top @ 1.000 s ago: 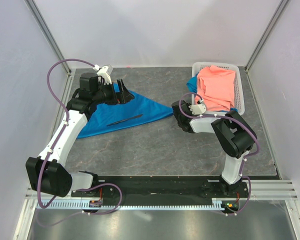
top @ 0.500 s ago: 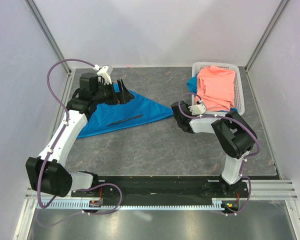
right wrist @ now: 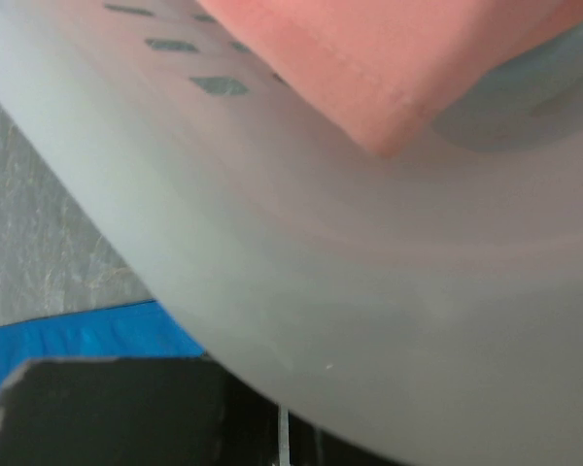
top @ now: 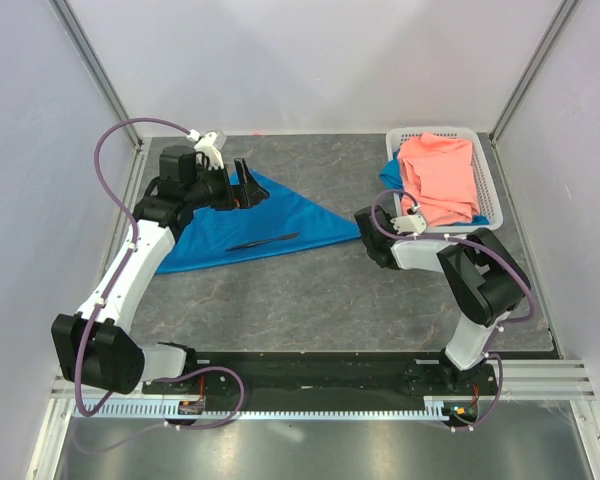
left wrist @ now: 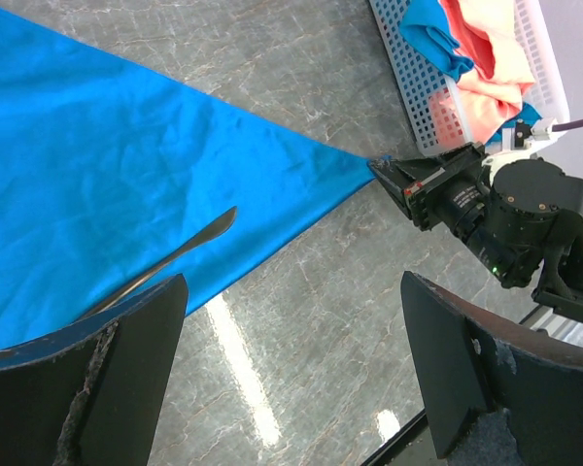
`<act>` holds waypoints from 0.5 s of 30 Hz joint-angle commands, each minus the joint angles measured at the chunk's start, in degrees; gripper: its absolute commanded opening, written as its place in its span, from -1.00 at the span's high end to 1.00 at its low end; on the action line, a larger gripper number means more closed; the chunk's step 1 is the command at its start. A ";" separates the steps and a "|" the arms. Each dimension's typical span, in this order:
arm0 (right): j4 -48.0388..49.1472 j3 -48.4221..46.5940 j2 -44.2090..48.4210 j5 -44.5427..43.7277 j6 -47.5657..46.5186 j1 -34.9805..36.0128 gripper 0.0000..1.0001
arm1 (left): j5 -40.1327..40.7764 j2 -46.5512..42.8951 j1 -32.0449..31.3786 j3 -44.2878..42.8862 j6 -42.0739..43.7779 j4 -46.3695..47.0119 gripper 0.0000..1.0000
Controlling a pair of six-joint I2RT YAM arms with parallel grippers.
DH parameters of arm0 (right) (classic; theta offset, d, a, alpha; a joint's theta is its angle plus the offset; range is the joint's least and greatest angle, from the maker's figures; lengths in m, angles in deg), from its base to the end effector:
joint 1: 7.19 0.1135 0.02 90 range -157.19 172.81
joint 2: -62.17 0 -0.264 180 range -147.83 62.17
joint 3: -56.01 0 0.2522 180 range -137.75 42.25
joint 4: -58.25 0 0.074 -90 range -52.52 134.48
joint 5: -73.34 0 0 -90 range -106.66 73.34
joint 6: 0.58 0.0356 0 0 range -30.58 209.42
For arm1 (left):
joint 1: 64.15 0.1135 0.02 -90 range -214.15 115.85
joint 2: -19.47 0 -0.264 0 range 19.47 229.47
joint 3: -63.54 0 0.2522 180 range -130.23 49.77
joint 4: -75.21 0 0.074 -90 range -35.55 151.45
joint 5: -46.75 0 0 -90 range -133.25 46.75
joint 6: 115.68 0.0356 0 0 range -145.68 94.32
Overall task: Fold the napkin, place the utensils inside, and roll it up
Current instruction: Fold the napkin
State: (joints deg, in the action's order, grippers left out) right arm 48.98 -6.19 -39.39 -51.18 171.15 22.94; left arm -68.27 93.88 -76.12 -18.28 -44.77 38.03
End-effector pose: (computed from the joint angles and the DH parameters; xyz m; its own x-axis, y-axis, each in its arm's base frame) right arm 0.3009 0.1513 0.1347 -0.1821 0.8371 -0.5159 0.6294 0.5023 0.5929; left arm 0.2819 -0.0752 0.3476 -0.6379 -0.1677 -0.7516 0.3581 0.7994 -0.4823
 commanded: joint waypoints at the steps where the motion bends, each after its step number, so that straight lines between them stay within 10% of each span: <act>1: -4.31 1.77 3.81 -2.65 1.68 -2.00 1.00 | -1.97 -0.50 0.19 0.29 -1.83 2.59 -0.96; 15: -4.40 -2.44 6.73 -4.68 -7.11 3.35 1.00 | -1.35 -0.58 0.19 0.46 -1.74 2.76 -0.96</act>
State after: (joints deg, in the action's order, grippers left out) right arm 44.58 -5.56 -34.91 -53.08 166.65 23.44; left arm -68.97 93.88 -76.12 -18.17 -45.16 38.55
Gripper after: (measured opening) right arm 0.009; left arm 0.980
